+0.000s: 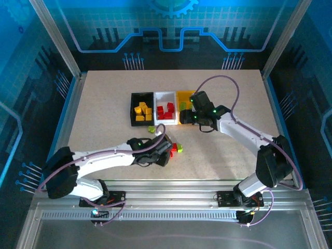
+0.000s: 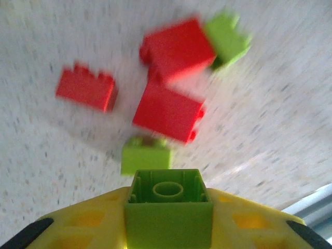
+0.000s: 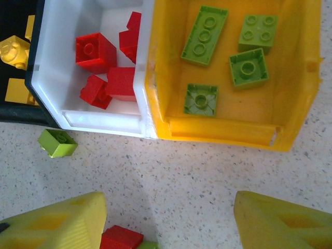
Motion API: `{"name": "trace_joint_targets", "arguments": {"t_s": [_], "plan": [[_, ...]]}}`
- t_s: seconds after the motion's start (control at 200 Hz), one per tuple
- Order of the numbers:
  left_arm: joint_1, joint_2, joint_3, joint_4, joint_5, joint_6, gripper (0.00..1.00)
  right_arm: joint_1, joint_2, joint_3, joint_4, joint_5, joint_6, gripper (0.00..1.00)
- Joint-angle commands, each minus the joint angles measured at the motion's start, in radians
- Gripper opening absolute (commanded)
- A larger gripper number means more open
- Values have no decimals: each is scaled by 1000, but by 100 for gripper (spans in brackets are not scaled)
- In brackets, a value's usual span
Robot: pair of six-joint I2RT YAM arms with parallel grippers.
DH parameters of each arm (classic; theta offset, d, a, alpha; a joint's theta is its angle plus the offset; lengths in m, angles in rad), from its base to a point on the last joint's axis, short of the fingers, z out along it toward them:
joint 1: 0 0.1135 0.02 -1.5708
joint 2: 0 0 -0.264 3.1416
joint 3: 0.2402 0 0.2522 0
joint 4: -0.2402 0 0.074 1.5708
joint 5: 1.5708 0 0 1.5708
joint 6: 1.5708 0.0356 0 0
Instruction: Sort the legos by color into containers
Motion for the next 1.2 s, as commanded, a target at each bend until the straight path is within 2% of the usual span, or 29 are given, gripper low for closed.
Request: {"name": "trace_joint_targets", "arguments": {"t_s": [0.0,0.22,0.505,0.63,0.73,0.81,0.985,1.196], "plan": [[85,13,109,19,39,36,38,-27,-76,-66,13,18,30,67],[218,258,392,119,111,69,37,-47,-175,-190,12,21,53,67],[275,636,820,66,115,92,37,-48,-245,-252,-11,15,60,68],[286,759,965,9,128,88,41,-48,-265,-278,1,-19,53,68],[286,830,1067,-37,141,86,49,-48,-273,-302,30,-65,40,68],[286,854,1113,-52,156,79,58,-48,-271,-313,56,-110,32,68],[287,808,1117,-51,168,58,68,-43,-254,-326,95,-167,23,68],[287,540,834,113,201,-2,98,9,-160,-290,132,-238,-13,66]]}}
